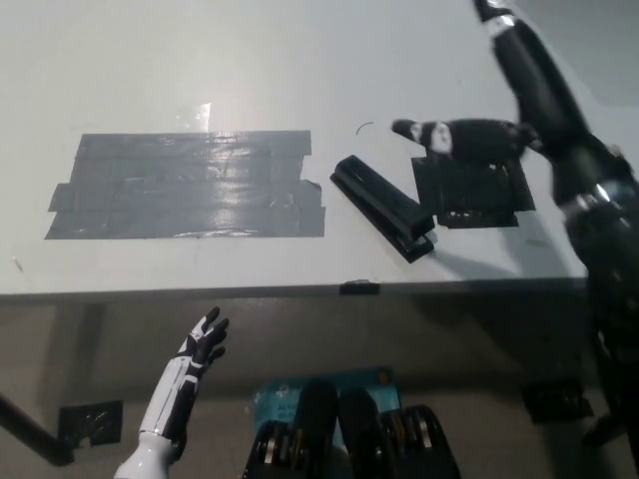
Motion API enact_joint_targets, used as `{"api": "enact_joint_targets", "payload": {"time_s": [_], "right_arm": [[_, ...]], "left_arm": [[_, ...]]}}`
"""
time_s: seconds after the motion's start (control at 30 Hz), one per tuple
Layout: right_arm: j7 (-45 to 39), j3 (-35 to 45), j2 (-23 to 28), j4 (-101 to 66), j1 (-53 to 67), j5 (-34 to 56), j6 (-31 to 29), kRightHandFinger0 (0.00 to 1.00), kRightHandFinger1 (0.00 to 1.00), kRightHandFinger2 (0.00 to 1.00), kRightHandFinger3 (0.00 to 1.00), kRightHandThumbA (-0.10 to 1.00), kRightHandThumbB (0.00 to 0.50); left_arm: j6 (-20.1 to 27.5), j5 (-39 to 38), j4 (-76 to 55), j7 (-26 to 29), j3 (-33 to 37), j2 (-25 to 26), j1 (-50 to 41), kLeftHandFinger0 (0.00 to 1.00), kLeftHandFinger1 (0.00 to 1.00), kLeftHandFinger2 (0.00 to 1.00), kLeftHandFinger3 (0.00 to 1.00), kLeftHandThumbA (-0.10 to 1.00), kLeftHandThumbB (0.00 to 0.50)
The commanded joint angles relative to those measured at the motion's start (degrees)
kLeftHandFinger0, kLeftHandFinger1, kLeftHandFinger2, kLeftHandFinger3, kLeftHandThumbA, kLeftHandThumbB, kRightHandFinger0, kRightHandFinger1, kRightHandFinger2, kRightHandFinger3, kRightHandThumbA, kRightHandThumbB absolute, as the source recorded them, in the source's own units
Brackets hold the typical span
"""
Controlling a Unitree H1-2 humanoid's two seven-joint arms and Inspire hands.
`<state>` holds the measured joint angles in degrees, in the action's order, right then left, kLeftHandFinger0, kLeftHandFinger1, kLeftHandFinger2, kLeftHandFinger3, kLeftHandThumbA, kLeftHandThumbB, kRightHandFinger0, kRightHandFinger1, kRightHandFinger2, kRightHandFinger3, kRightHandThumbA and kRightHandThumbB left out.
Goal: A person hands a stapler to the robot and the robot grabs it with its right hand and places it on the desk infront of it
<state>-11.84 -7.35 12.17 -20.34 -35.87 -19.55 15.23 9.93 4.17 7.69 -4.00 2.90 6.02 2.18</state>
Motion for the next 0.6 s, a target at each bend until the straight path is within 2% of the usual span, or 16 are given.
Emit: {"api": "enact_joint_targets", "payload": {"time_s": [0.0, 0.07, 0.17, 0.2, 0.27, 0.43, 0.57], "right_arm": [[2.9, 5.7, -3.4, -12.9, 11.2, 9.8, -0.4, 1.00, 1.00, 1.00, 1.00, 1.00, 0.427], [4.0, 6.5, -5.6, -13.6, 16.4, 11.5, -2.0, 1.00, 1.00, 1.00, 1.00, 1.00, 0.449], [4.6, 7.5, -8.8, -11.0, 26.4, 16.0, -7.3, 1.00, 1.00, 1.00, 1.00, 1.00, 0.384], [4.6, 7.3, -9.1, -9.6, 28.3, 16.1, -8.8, 1.00, 1.00, 1.00, 1.00, 1.00, 0.335], [4.0, 7.3, -9.9, -6.0, 31.5, 16.7, -11.7, 1.00, 1.00, 1.00, 1.00, 1.00, 0.302], [4.2, 4.8, -10.6, 6.7, 35.0, 12.8, -16.8, 1.00, 1.00, 1.00, 1.00, 1.00, 0.274], [4.2, 3.4, -10.2, 11.1, 35.0, 11.0, -17.7, 1.00, 1.00, 1.00, 1.00, 1.00, 0.270]], "left_arm": [[0.6, -0.3, -1.1, -0.7, 0.1, 0.6, 0.4, 1.00, 1.00, 1.00, 1.00, 1.00, 0.423], [1.2, -0.2, -0.8, -0.6, 0.2, 0.6, 0.0, 1.00, 1.00, 1.00, 1.00, 1.00, 0.419], [1.8, -0.2, -0.3, -0.6, 0.3, 0.5, -0.4, 0.96, 1.00, 1.00, 1.00, 1.00, 0.421], [1.7, -0.3, -0.2, -0.6, 0.2, 0.5, -0.5, 0.96, 1.00, 1.00, 1.00, 1.00, 0.419], [1.6, -0.6, 0.0, -0.6, 0.0, 0.4, -0.6, 0.97, 1.00, 1.00, 1.00, 1.00, 0.421], [2.3, -0.7, 0.7, -0.3, 0.0, -0.1, -1.5, 0.98, 1.00, 1.00, 1.00, 1.00, 0.419], [2.4, -0.7, 0.6, -0.2, -0.1, -0.1, -1.8, 0.97, 1.00, 1.00, 1.00, 1.00, 0.414]]}}
